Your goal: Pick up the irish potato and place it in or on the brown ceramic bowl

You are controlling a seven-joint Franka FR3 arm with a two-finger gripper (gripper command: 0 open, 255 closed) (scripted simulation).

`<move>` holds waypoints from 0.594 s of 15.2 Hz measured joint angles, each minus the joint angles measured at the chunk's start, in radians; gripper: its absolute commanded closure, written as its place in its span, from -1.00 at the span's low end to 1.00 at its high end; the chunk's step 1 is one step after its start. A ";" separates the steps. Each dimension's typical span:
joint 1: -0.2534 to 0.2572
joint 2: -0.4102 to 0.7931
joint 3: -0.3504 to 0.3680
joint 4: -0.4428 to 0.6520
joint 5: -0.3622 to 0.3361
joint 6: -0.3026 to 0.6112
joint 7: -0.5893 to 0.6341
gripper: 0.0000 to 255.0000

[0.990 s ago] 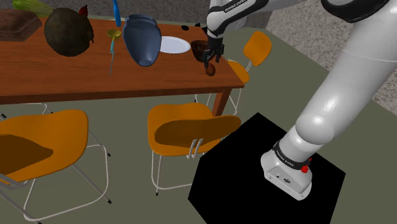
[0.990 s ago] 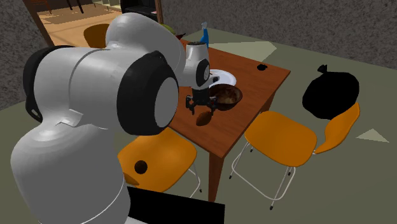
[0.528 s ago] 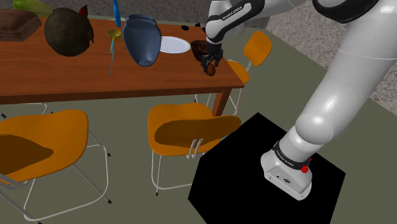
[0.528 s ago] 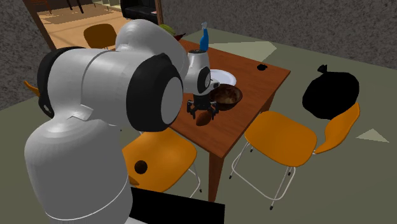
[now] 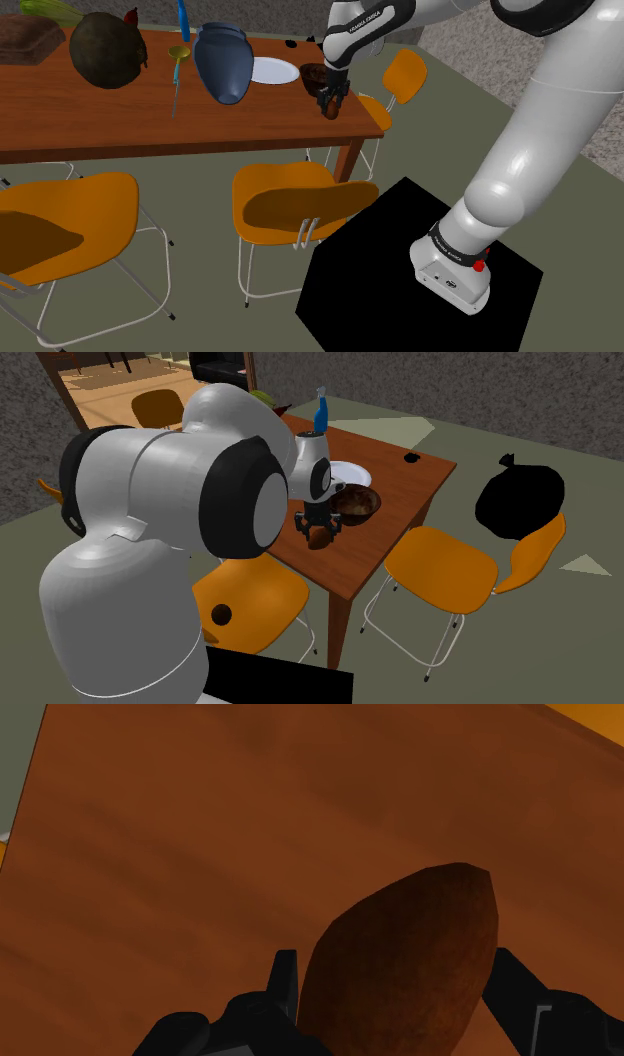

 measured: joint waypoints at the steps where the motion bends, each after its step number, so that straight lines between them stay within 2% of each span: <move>1: 0.000 0.000 0.000 0.000 0.000 0.000 0.000 1.00; 9: 0.000 -0.003 0.000 0.003 0.001 -0.006 -0.001 1.00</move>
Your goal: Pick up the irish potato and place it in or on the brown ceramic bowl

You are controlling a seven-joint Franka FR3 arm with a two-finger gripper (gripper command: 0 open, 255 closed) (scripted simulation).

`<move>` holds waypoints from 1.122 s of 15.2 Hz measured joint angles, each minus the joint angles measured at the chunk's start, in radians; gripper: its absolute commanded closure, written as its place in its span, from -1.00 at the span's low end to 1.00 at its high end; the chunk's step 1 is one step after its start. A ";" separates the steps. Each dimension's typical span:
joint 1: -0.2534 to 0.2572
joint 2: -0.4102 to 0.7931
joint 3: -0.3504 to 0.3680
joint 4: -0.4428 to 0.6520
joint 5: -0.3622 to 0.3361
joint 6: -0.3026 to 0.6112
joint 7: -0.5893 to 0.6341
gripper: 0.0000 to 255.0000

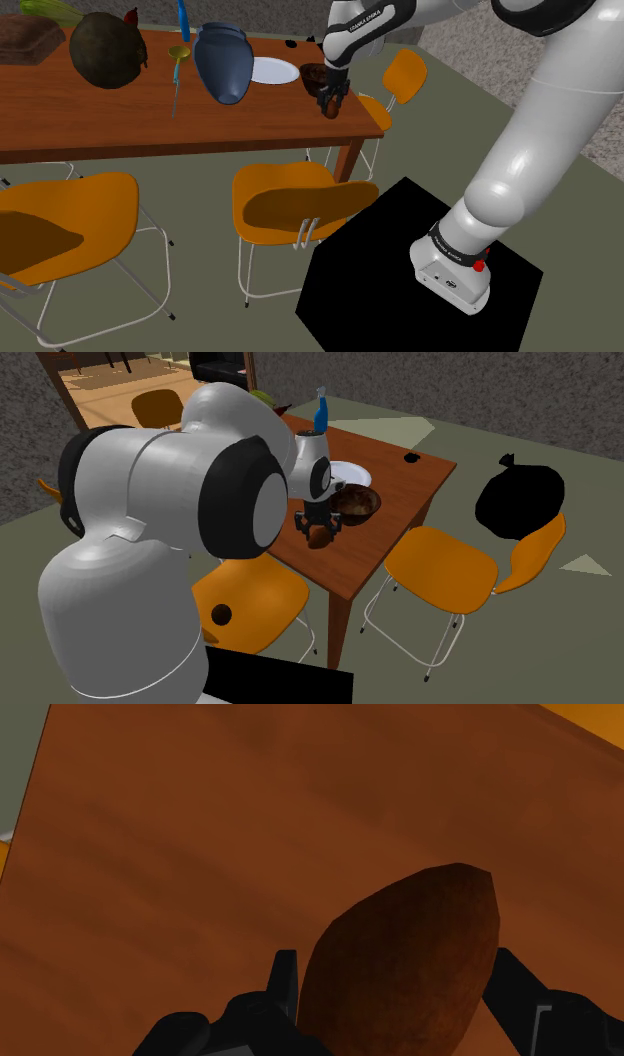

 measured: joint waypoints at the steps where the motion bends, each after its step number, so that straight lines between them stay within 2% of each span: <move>1: -0.001 -0.007 0.000 0.002 0.001 -0.009 -0.002 1.00; 17: 0.001 -0.100 0.002 0.104 0.011 -0.203 -0.021 1.00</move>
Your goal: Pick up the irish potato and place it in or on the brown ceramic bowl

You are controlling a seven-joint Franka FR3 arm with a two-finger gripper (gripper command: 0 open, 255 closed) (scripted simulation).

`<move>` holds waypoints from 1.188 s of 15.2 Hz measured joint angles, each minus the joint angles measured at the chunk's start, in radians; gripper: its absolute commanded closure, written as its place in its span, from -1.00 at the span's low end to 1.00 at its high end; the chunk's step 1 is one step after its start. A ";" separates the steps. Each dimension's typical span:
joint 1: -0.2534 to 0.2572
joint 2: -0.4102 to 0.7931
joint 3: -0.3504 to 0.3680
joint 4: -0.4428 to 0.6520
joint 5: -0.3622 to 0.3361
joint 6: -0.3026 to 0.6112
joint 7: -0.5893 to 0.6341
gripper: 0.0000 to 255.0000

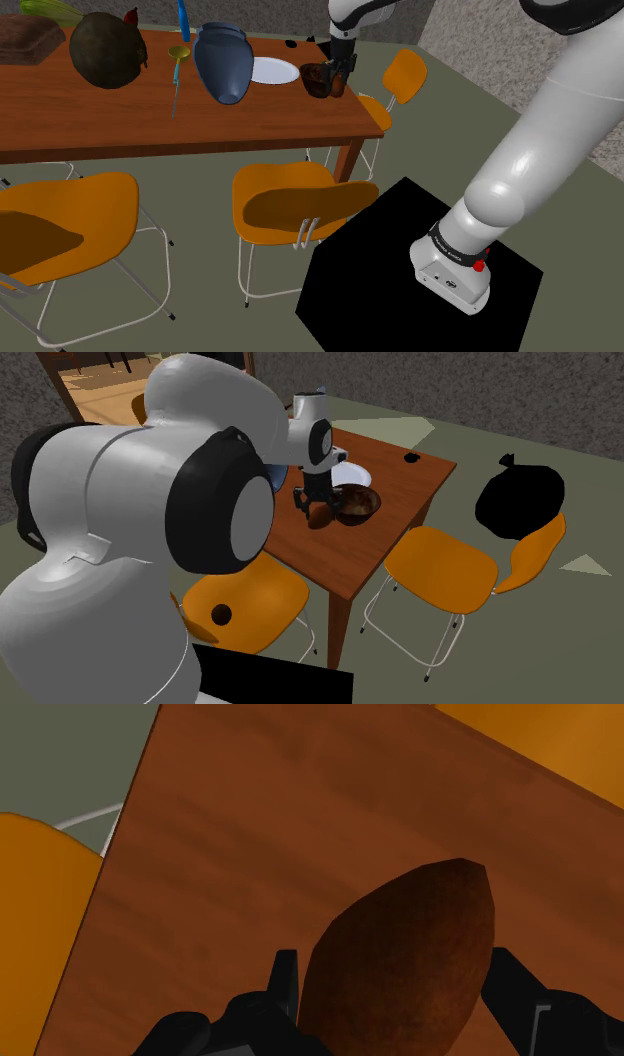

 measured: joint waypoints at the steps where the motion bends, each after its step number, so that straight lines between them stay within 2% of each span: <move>1: 0.001 -0.005 0.001 0.005 0.000 -0.010 0.001 1.00; 15: 0.001 -0.051 0.001 0.134 0.006 -0.184 -0.017 1.00; 18: -0.008 0.040 -0.006 0.265 0.011 -0.223 -0.039 1.00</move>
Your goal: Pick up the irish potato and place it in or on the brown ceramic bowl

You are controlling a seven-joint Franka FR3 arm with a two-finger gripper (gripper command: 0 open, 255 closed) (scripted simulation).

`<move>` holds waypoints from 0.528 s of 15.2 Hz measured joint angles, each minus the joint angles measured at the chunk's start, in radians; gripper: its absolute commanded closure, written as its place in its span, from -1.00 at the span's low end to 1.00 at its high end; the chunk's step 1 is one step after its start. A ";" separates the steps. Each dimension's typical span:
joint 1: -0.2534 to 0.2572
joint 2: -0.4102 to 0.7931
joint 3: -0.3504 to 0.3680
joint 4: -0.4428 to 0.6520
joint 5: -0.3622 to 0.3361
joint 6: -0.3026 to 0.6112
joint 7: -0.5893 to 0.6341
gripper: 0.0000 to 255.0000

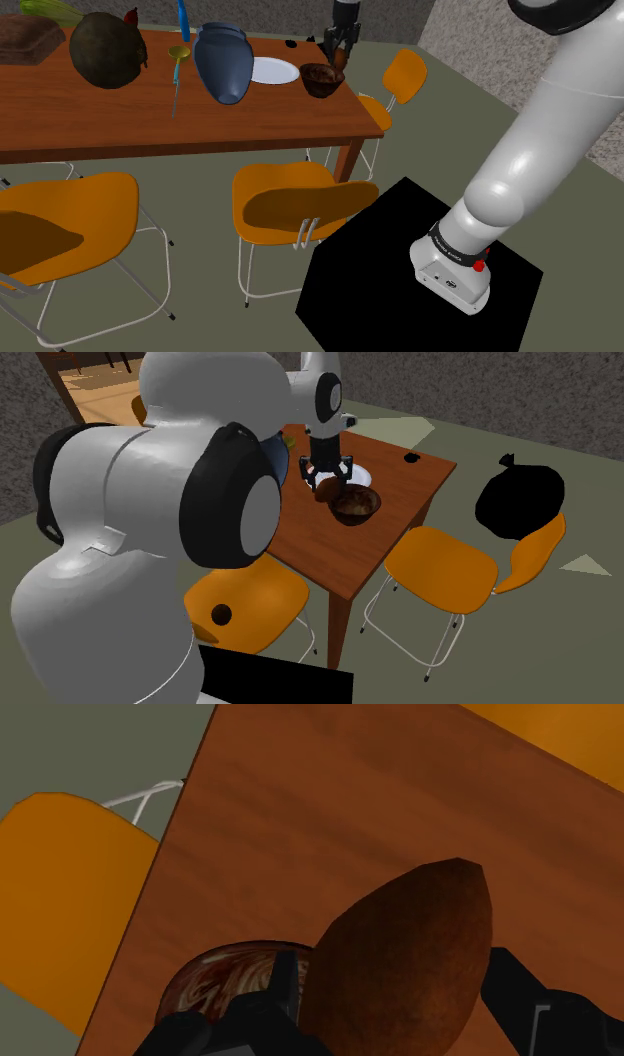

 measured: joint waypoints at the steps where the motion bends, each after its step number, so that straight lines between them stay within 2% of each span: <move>1: -0.003 0.031 -0.002 0.043 0.002 -0.012 -0.007 1.00; 5: -0.028 0.202 -0.014 0.285 0.013 -0.079 -0.049 1.00; 8: -0.050 0.375 -0.021 0.557 0.024 -0.175 -0.081 1.00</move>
